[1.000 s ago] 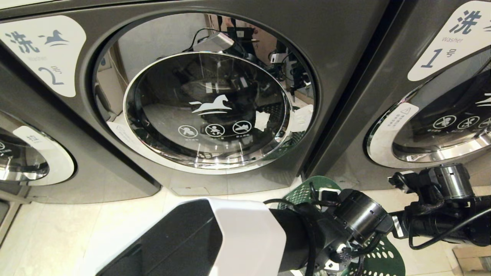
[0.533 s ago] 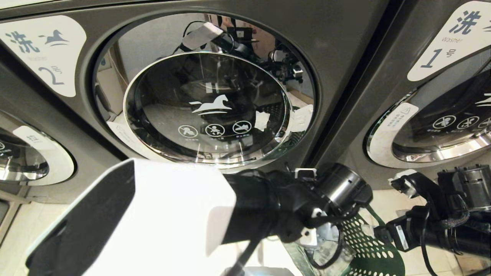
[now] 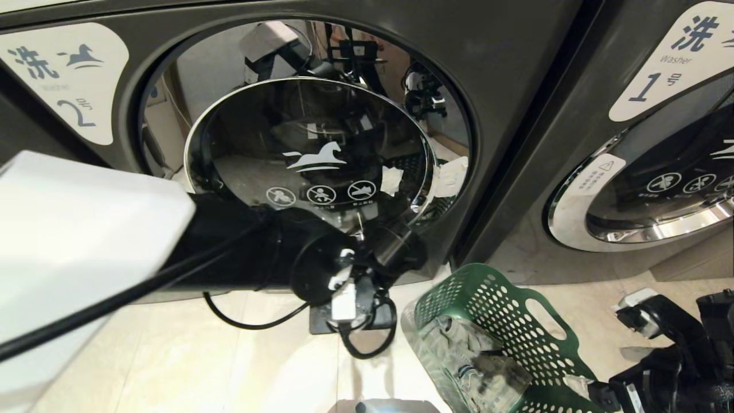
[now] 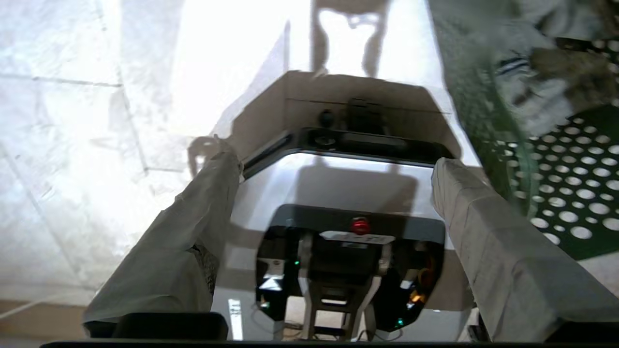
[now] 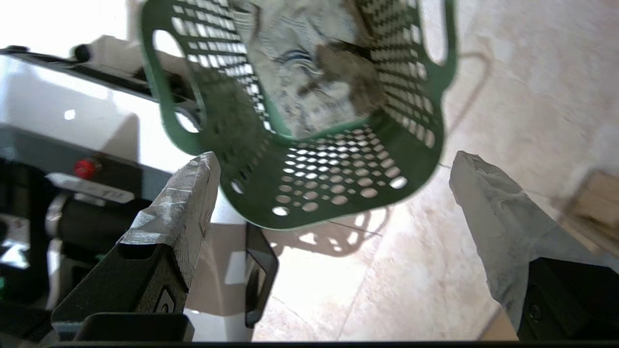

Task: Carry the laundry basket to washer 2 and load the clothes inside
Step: Open the lid of the washing machine

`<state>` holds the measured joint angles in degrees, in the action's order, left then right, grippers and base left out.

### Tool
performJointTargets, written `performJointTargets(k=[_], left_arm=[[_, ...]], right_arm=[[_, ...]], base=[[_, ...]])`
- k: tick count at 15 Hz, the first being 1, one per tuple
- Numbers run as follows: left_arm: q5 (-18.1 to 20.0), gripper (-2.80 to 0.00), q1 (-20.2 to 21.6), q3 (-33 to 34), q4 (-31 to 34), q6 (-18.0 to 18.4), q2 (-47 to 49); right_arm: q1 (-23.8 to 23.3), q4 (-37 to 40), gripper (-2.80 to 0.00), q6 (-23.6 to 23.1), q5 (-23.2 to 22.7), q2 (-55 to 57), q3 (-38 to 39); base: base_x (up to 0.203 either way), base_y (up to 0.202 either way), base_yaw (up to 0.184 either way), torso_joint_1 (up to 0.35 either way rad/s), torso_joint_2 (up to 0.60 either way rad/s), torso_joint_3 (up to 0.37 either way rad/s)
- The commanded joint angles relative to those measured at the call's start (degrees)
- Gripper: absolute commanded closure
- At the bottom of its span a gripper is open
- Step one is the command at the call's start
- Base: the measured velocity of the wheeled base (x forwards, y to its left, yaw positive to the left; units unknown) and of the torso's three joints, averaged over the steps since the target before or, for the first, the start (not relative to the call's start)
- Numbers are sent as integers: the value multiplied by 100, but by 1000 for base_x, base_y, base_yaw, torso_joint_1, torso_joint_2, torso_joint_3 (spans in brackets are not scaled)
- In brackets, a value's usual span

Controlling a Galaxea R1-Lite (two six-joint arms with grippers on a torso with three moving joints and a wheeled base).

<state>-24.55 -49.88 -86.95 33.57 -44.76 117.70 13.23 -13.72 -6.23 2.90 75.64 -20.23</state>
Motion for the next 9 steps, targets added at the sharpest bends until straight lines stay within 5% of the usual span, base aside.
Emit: performJointTargets(k=[1, 7, 8, 9], left_arm=[[-15, -280, 297, 702, -140, -27, -709], [-4, -280, 1417, 3657, -1680, 238, -2481], [-20, -280, 1505, 4052, -1983, 278, -2689], [-39, -280, 1557, 4352, -2268, 273, -2839]], right_arm=[[-4, 38, -280, 40, 235, -174, 54], [-4, 148, -280, 50, 421, -320, 236], [-4, 142, 0, 55, 409, -388, 296], [-23, 123, 0, 65, 399, -501, 399]], base=[[0, 0, 0, 0, 0, 0], [0, 0, 0, 0, 0, 0], [0, 0, 0, 0, 0, 0], [0, 0, 0, 0, 0, 0]])
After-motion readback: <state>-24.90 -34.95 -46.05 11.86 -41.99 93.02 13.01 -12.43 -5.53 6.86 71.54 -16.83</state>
